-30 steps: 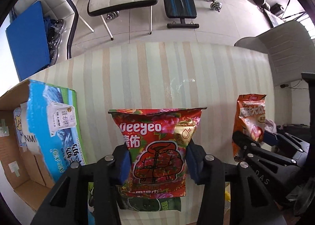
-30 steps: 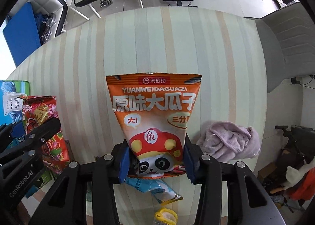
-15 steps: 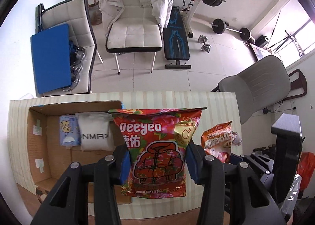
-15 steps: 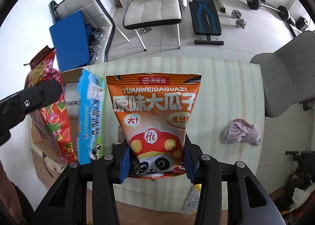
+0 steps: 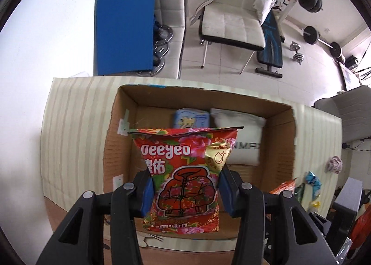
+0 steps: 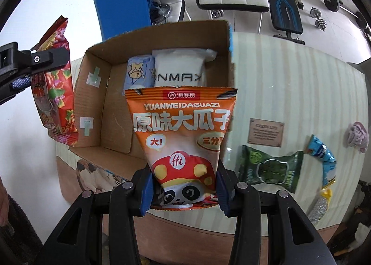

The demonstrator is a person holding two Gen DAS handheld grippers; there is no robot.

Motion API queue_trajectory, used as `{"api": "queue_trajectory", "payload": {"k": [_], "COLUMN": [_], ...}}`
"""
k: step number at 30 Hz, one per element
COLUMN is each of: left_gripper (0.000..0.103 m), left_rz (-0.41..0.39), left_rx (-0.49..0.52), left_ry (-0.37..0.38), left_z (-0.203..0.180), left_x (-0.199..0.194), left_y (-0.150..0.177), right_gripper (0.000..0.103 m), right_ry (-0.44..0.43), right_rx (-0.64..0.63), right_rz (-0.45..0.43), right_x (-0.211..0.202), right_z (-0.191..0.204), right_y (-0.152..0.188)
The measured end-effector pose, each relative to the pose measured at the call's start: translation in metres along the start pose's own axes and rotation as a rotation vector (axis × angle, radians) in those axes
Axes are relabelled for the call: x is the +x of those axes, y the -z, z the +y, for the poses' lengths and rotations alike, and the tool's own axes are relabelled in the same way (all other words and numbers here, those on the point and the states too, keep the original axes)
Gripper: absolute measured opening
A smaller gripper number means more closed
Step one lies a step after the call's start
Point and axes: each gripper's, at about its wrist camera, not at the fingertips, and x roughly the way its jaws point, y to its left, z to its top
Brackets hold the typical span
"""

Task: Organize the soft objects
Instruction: 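Carry both snack bags into the box and release them beside the packs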

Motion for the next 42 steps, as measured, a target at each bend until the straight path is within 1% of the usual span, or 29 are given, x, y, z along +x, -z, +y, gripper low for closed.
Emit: {"api": "queue_trajectory", "payload": {"k": [2,4,6,8,11,15,17,19,20,22,24,26,27,28,30,33,35,36,37,38,40,42], "left_gripper": [0.044,0.044,0.044,0.044,0.044,0.044,0.044,0.047,0.047,0.048,0.048,0.051,0.059,0.073,0.086,0.091,0.099,0.101,0.101,0.101,0.101,0.101], "left_rz": [0.037,0.082,0.119,0.155,0.183,0.22,0.229,0.231,0.237,0.251,0.26,0.251,0.239,0.22,0.183,0.134,0.087,0.058,0.031,-0.005,-0.039,-0.061], "left_rx": [-0.001,0.004,0.009,0.025,0.062,0.089,0.095,0.101,0.093,0.061,0.035,0.029,0.035,0.045,0.067,0.073,0.067,0.074,0.078,0.078,0.074,0.061], "left_ry": [-0.023,-0.04,-0.049,-0.059,-0.09,-0.129,-0.146,-0.157,-0.155,-0.121,-0.081,-0.06,-0.064,-0.073,-0.091,-0.067,-0.044,-0.042,-0.041,-0.044,-0.042,-0.028], "left_z": [0.011,0.021,0.025,0.024,0.019,0.015,0.016,0.018,0.02,0.025,0.028,0.03,0.029,0.028,0.026,0.025,0.028,0.028,0.028,0.028,0.029,0.032], "left_x": [0.026,0.056,0.078,0.1,0.125,0.147,0.154,0.158,0.159,0.161,0.156,0.147,0.14,0.132,0.113,0.082,0.056,0.044,0.034,0.021,0.007,-0.004], "left_y": [-0.009,-0.019,-0.026,-0.033,-0.041,-0.049,-0.052,-0.054,-0.054,-0.056,-0.057,-0.06,-0.061,-0.062,-0.062,-0.057,-0.046,-0.039,-0.032,-0.022,-0.003,0.02], "right_gripper": [0.047,0.047,0.047,0.047,0.048,0.048,0.048,0.048,0.048,0.048,0.049,0.05,0.055,0.064,0.075,0.079,0.085,0.091,0.096,0.098,0.103,0.103], "right_ry": [0.034,0.059,0.087,0.123,0.151,0.175,0.184,0.196,0.203,0.202,0.207,0.191,0.182,0.175,0.152,0.129,0.112,0.099,0.093,0.096,0.106,0.119], "right_rx": [0.004,0.012,0.023,0.029,0.043,0.044,0.041,0.036,0.036,0.042,0.051,0.064,0.069,0.073,0.079,0.074,0.063,0.056,0.047,0.037,0.019,0.002], "right_rz": [0.023,0.05,0.084,0.109,0.138,0.167,0.177,0.185,0.193,0.214,0.222,0.222,0.22,0.215,0.191,0.163,0.133,0.119,0.104,0.088,0.057,0.029], "right_x": [0.027,0.051,0.073,0.095,0.113,0.132,0.137,0.142,0.145,0.15,0.152,0.15,0.15,0.146,0.135,0.118,0.101,0.093,0.085,0.077,0.065,0.051], "right_z": [0.011,0.01,0.011,0.007,0.006,0.008,0.011,0.013,0.014,0.015,0.016,0.015,0.02,0.022,0.025,0.034,0.042,0.045,0.048,0.05,0.053,0.053], "right_y": [-0.005,-0.009,-0.017,-0.023,-0.025,-0.03,-0.032,-0.033,-0.034,-0.035,-0.036,-0.038,-0.043,-0.043,-0.044,-0.044,-0.044,-0.043,-0.04,-0.037,-0.027,-0.018]}}
